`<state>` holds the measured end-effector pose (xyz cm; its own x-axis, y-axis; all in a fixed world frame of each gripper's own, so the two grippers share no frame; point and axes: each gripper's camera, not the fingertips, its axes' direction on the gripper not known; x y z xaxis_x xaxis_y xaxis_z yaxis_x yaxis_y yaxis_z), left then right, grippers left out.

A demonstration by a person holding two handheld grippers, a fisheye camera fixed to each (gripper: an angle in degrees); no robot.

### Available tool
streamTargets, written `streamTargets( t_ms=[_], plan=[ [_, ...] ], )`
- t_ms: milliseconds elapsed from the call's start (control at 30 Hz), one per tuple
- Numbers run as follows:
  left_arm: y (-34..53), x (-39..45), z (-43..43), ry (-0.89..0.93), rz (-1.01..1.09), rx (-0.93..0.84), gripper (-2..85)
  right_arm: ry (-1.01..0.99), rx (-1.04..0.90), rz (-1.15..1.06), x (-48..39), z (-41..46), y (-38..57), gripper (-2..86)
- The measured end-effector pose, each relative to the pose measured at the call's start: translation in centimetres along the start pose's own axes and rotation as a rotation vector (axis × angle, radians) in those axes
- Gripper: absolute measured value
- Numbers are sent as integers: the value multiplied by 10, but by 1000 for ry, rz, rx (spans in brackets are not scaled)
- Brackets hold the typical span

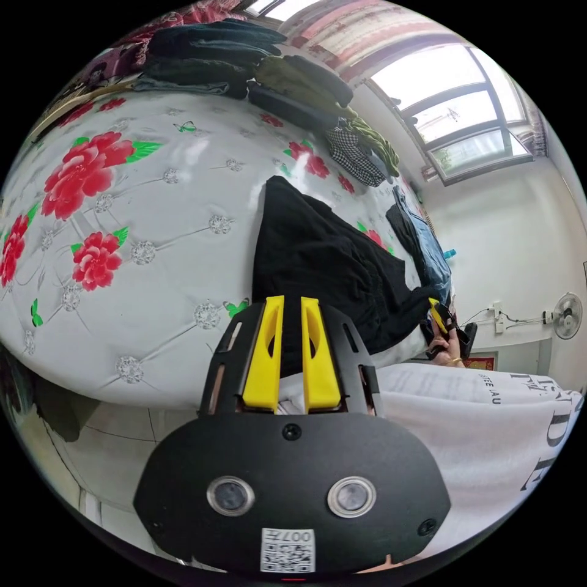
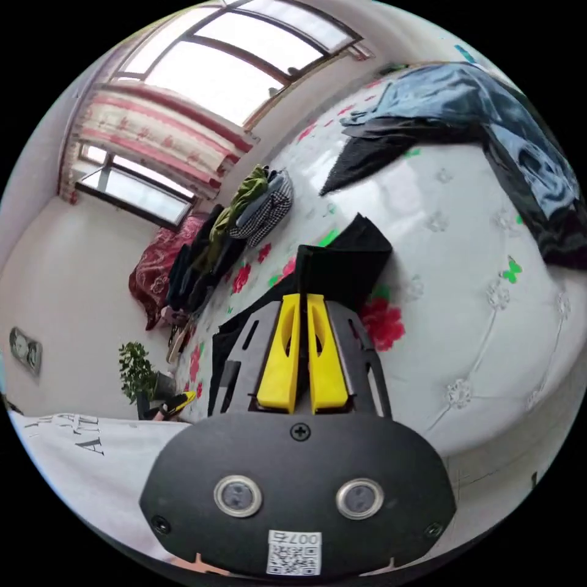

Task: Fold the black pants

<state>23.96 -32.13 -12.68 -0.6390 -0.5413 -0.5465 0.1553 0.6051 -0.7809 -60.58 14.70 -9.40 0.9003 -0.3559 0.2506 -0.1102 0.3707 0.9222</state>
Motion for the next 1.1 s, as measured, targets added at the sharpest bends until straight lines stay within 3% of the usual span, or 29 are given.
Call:
streamTargets(
  t_ms=[133,233,400,533,700,833,967,1100],
  plan=[
    [1,-23,-11,12,-32,38,54,-118,-194,-581,-152,37,-4,-1],
    [-3,-38,-16,33,-47,58,58,-273,-378,-861,-236,85,34,-1],
    [-10,-67,-19,84,-85,67,61,-324,-737,-1013,-286,197,127,3],
    [-18,-93,-19,120,-117,46,62,-313,-1011,-954,-275,251,163,21],
    [-38,-112,-11,152,-94,-17,87,-322,-764,-662,-228,205,100,58],
    [-69,-121,11,217,-56,-110,130,-146,-464,-287,-135,151,60,90],
    [-99,-122,38,249,-10,-233,136,-36,-502,-90,-82,149,62,100],
    [-130,-119,55,288,47,-324,75,-120,-644,2,-64,186,73,81]
  ],
)
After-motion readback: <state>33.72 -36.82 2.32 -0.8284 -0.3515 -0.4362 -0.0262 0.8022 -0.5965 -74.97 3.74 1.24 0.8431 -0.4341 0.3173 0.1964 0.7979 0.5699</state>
